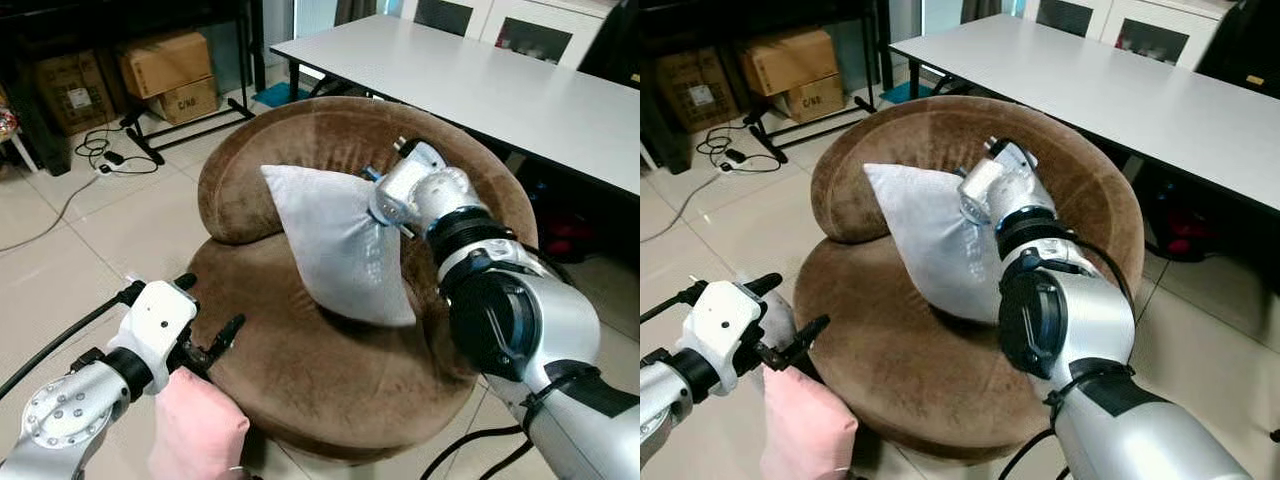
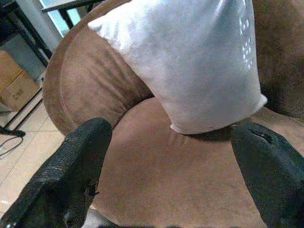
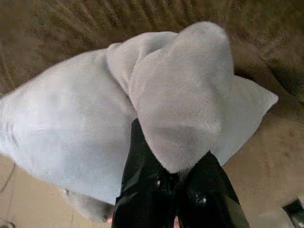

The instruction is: Move the pillow to the sofa from floor

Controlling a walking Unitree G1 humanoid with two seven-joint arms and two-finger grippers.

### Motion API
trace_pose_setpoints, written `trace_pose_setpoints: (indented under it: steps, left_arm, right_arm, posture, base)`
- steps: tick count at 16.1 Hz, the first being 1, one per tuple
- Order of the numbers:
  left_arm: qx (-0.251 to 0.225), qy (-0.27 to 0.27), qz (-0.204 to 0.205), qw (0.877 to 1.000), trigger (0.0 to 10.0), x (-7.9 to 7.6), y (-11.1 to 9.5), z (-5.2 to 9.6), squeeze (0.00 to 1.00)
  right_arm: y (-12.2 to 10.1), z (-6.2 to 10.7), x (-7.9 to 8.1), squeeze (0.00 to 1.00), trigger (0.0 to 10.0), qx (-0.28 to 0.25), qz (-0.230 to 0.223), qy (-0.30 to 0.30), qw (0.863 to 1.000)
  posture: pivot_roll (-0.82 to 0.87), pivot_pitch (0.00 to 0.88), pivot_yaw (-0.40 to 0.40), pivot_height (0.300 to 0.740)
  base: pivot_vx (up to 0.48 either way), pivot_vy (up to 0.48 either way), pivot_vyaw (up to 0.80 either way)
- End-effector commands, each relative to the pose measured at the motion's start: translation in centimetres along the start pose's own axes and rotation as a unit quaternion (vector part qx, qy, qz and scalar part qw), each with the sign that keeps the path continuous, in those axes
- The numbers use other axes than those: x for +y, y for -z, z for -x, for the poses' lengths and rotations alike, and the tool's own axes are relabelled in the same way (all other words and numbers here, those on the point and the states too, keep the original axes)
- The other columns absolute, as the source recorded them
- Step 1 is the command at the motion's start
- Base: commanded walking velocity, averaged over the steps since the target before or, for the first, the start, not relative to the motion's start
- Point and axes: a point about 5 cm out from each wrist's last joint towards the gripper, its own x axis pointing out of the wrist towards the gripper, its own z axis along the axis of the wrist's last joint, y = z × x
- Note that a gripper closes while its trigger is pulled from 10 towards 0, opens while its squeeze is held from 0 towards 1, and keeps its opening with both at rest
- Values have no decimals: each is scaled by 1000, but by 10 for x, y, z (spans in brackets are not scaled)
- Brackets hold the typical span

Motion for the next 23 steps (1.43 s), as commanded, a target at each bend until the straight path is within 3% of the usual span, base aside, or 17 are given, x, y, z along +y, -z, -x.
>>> trace_pose_setpoints:
  steps: [1,4,8,14,15,19,20,21,23]
  left_arm:
    - [-9,6,-7,1000,10000,2,-5,0,0]
    - [-14,16,-15,1000,10000,6,-10,-3,0]
    - [-14,24,-17,999,10000,8,-11,-4,0]
    - [-10,42,-11,999,10000,1,-9,-5,0]
    - [-12,45,-11,999,10000,0,-10,-7,0]
    - [-17,45,-14,999,10000,2,-12,-9,0]
    - [-19,44,-12,999,10000,3,-13,-8,0]
    - [-34,44,1,998,10000,3,-17,-7,0]
    - [-48,45,15,998,10000,3,-22,-7,0]
  right_arm:
    - [-12,10,4,0,10000,-4,-15,-9,1000]
    - [-17,27,9,0,10000,8,-32,-20,999]
    - [-18,34,9,0,10000,7,-36,-30,999]
    - [21,1,-6,0,10000,26,-11,25,999]
    - [26,-7,-4,0,10000,-3,-15,39,999]
    - [28,-8,7,0,10000,-39,-29,18,999]
    - [26,-7,10,804,10000,-54,-31,12,998]
    - [20,-6,15,1000,10000,-72,-68,-16,995]
    - [14,-5,15,1000,10000,-82,-101,-30,991]
  posture:
    - [44,0,-39,740]
    - [32,0,-18,740]
    - [28,0,-10,740]
    - [28,0,-23,740]
    - [29,0,-26,740]
    - [41,0,-35,740]
    - [46,0,-40,740]
    - [64,0,-51,740]
    - [75,0,-61,740]
  base:
    - [0,0,0]
    - [0,0,0]
    - [0,0,0]
    - [0,0,0]
    - [0,0,0]
    - [0,0,0]
    - [0,0,0]
    - [0,0,0]
    - [0,0,0]
